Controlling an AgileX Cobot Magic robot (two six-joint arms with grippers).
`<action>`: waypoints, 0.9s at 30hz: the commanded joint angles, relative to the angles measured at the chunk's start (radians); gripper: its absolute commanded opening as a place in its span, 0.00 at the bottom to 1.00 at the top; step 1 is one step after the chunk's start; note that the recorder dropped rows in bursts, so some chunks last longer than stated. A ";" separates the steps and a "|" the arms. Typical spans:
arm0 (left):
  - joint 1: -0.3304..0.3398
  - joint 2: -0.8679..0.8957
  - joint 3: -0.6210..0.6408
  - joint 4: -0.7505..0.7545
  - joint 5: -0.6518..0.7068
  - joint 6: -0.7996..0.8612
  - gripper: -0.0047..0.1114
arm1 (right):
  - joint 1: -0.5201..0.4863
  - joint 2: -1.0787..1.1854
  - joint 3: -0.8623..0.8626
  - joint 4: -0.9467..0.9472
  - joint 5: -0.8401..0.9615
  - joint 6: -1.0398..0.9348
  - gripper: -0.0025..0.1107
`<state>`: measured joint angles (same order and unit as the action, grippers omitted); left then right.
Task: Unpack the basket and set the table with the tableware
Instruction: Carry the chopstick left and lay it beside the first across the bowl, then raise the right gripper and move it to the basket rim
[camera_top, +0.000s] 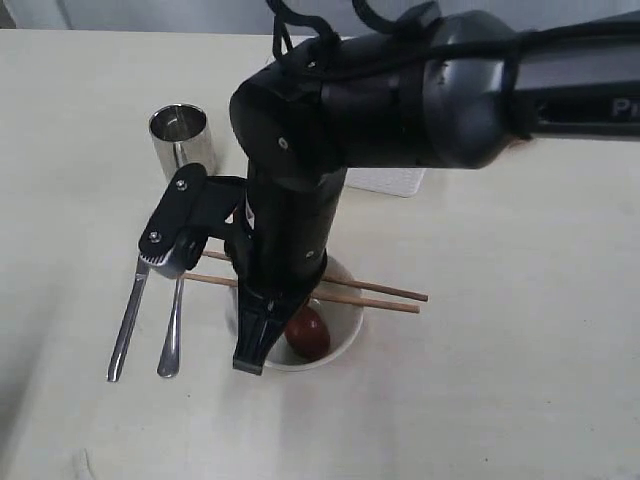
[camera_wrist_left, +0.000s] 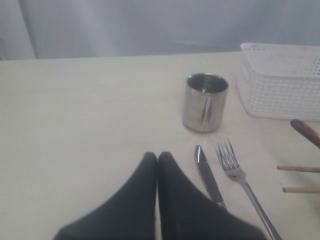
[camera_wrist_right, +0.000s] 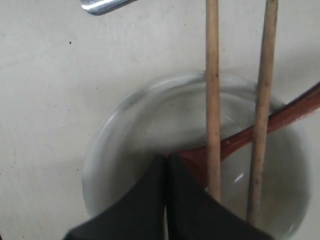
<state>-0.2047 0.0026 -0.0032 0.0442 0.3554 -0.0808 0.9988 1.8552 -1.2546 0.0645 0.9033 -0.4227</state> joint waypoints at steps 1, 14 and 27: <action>-0.005 -0.003 0.003 0.008 -0.011 -0.004 0.04 | -0.004 0.031 0.001 -0.002 -0.007 -0.015 0.02; -0.005 -0.003 0.003 0.008 -0.011 -0.004 0.04 | -0.020 0.063 -0.001 -0.132 -0.035 0.071 0.02; -0.005 -0.003 0.003 0.008 -0.011 -0.004 0.04 | -0.020 0.001 -0.001 -0.134 -0.015 0.071 0.02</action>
<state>-0.2047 0.0026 -0.0032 0.0442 0.3554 -0.0808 0.9847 1.8998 -1.2546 -0.0654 0.8704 -0.3542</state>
